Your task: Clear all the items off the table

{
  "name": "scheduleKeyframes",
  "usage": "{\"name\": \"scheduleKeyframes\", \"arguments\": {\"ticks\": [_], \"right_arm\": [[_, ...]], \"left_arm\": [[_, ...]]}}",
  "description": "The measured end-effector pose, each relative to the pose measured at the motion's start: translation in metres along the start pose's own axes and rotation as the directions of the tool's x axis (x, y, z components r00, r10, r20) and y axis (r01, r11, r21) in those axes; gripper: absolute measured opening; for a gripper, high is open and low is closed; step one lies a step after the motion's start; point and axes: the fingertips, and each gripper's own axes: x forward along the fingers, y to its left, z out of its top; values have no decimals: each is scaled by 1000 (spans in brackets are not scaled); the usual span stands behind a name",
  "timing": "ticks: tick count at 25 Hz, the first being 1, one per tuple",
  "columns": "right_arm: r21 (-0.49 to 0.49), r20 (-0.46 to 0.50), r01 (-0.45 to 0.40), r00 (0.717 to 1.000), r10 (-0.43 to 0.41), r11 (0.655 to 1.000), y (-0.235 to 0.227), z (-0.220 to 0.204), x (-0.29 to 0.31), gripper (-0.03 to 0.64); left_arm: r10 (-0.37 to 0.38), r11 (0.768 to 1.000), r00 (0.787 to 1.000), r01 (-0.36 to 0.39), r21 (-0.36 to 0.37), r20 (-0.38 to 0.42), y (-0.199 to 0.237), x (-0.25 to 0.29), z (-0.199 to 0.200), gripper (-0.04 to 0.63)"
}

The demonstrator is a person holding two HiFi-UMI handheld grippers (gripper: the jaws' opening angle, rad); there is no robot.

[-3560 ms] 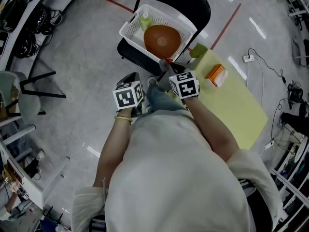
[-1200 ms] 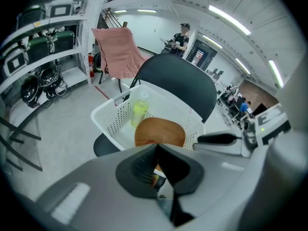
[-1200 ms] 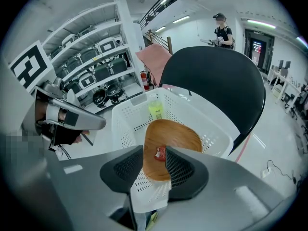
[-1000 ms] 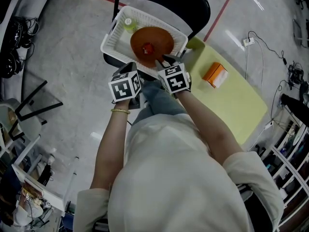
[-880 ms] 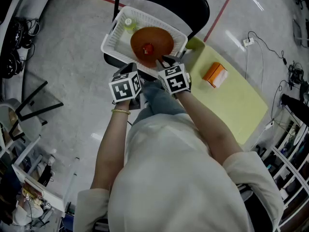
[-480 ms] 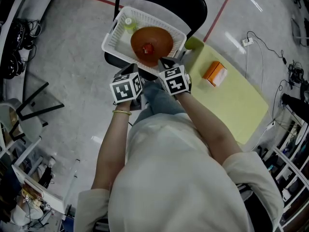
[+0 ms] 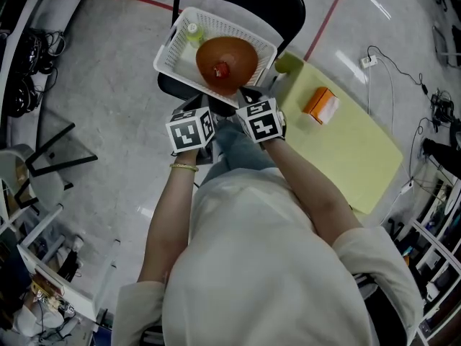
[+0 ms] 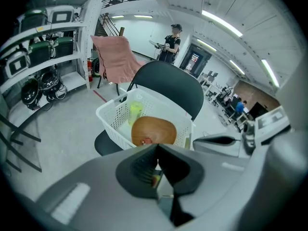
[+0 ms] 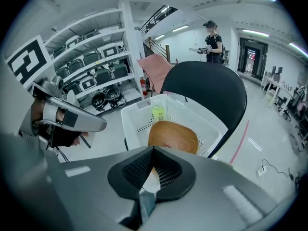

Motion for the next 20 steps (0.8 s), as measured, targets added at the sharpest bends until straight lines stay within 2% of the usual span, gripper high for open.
{"name": "scheduleKeyframes", "arguments": {"ticks": [20], "right_arm": [[16, 72, 7, 997, -8, 1000, 40, -50, -61, 0]], "left_arm": [[-9, 1000, 999, 8, 22, 50, -19, -58, -73, 9]]}}
